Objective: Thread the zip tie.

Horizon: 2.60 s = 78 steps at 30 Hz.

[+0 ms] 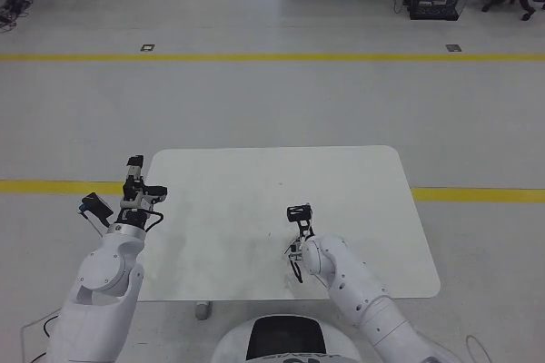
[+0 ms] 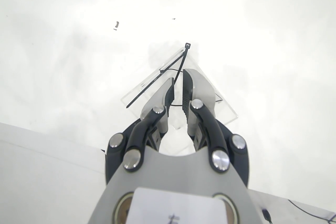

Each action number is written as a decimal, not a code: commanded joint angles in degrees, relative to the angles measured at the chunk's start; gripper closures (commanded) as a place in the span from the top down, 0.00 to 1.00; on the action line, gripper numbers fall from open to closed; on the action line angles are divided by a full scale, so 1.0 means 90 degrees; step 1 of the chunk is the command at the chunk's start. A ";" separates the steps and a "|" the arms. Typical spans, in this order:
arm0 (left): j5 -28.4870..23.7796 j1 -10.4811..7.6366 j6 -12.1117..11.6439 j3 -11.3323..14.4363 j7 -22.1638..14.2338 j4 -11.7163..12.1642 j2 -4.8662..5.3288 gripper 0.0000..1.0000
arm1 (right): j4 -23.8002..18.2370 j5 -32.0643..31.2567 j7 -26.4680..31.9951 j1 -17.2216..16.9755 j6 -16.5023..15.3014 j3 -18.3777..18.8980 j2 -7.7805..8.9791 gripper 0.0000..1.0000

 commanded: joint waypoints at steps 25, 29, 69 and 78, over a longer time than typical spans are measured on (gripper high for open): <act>0.0000 0.0000 0.0000 0.0000 0.0000 0.0000 0.0000 1.00 | 0.0338 -0.0307 -0.0367 0.0001 0.0000 0.0161 -0.0289 0.00; 0.0000 0.0000 0.0000 0.0000 0.0000 0.0000 0.0000 1.00 | 0.0118 -0.0420 -0.0327 -0.0072 -0.0001 0.0153 -0.0270 0.00; 0.0000 0.0000 0.0000 0.0000 0.0000 0.0000 0.0000 1.00 | -0.3451 0.1204 0.0323 -0.2263 -0.1698 0.2081 0.0252 0.00; 0.0000 0.0000 0.0000 0.0000 0.0000 0.0000 0.0000 1.00 | -0.3700 0.1974 -0.0395 -0.2528 -0.1355 0.2029 0.0232 0.00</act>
